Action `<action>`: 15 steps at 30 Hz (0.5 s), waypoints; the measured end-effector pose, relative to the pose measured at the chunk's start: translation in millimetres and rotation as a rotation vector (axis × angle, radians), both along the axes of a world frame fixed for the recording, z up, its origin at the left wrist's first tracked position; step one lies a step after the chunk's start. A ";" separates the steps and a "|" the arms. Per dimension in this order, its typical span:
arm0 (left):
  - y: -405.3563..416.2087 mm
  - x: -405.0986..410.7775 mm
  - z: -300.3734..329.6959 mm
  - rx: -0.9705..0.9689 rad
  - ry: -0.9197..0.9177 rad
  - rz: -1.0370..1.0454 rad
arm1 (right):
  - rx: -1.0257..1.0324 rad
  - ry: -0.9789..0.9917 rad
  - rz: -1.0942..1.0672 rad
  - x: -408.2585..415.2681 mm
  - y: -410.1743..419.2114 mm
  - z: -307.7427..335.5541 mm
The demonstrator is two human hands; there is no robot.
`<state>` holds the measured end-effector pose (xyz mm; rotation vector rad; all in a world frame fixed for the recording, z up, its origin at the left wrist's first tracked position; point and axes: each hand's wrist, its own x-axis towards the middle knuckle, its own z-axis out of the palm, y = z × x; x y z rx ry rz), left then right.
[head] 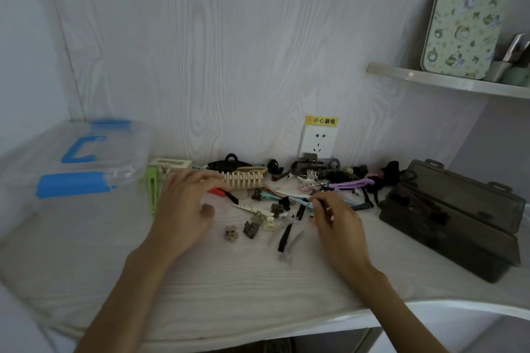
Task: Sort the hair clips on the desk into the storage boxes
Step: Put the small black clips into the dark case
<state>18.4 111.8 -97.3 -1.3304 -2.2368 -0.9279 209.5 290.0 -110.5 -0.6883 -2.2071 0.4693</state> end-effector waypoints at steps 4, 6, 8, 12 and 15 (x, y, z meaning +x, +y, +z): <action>0.1 25.0 6.4 -0.207 -0.187 -0.156 | 0.006 -0.018 0.078 -37.4 2.0 5.2; 2.5 27.9 1.6 -0.385 -0.147 -0.146 | -0.009 -0.090 0.091 -48.3 4.0 5.7; 5.4 24.6 -3.2 -0.391 -0.128 -0.127 | -0.026 -0.199 0.133 -51.2 6.1 3.5; 12.8 20.1 -13.9 -0.345 -0.121 -0.192 | 0.055 -0.280 0.222 -49.3 6.3 -1.6; 16.5 21.7 -16.7 -0.280 -0.144 -0.226 | 0.058 -0.259 0.267 -48.8 5.5 -4.3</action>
